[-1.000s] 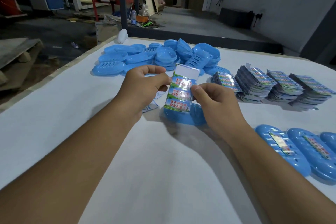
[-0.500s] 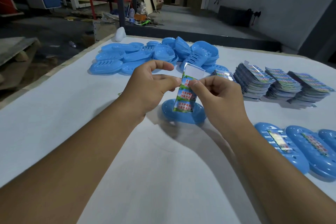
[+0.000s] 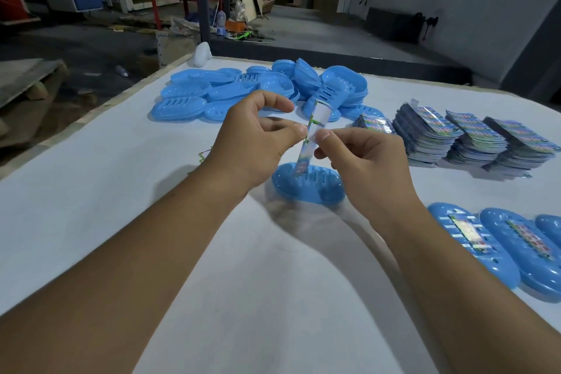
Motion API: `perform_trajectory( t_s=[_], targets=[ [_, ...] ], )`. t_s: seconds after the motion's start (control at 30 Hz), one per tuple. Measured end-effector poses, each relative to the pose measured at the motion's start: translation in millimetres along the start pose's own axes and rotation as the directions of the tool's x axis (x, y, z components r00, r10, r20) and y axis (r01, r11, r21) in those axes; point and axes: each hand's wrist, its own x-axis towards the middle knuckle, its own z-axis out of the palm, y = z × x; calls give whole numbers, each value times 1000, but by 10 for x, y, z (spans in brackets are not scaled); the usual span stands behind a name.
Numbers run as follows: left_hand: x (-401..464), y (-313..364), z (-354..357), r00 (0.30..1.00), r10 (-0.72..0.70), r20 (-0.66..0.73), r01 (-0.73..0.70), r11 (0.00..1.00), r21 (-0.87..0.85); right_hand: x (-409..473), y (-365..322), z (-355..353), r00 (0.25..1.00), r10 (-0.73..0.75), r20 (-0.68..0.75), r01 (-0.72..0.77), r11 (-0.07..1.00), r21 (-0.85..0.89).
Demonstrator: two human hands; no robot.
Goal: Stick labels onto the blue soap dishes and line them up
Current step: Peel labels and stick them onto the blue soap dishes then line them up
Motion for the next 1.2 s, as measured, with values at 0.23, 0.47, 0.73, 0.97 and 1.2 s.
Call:
perform_trajectory(
  t_s=[0.23,0.47,0.73,0.97,1.2],
  targets=[
    [94,-13,-72,983,-94,-155,92,996,-20,6,41,3,999,11,38,-11,1000,-14],
    [203,-106,-192,952,-209,-224,220,975,26,6,103,8,994,70,81,-68,997,-33],
    [266,-245,-299,954,-150,-260,224,932,284,-6,104,-6,988,96,124,-89,994,-64],
    [290,-298,-417,953,-41,-299,199,831,519,8,92,-11,984,149,95,-145,988,-55],
    [217,-344,-393,974,89,-207,130,528,839,8,46,0,974,226,22,-226,974,17]
  ],
)
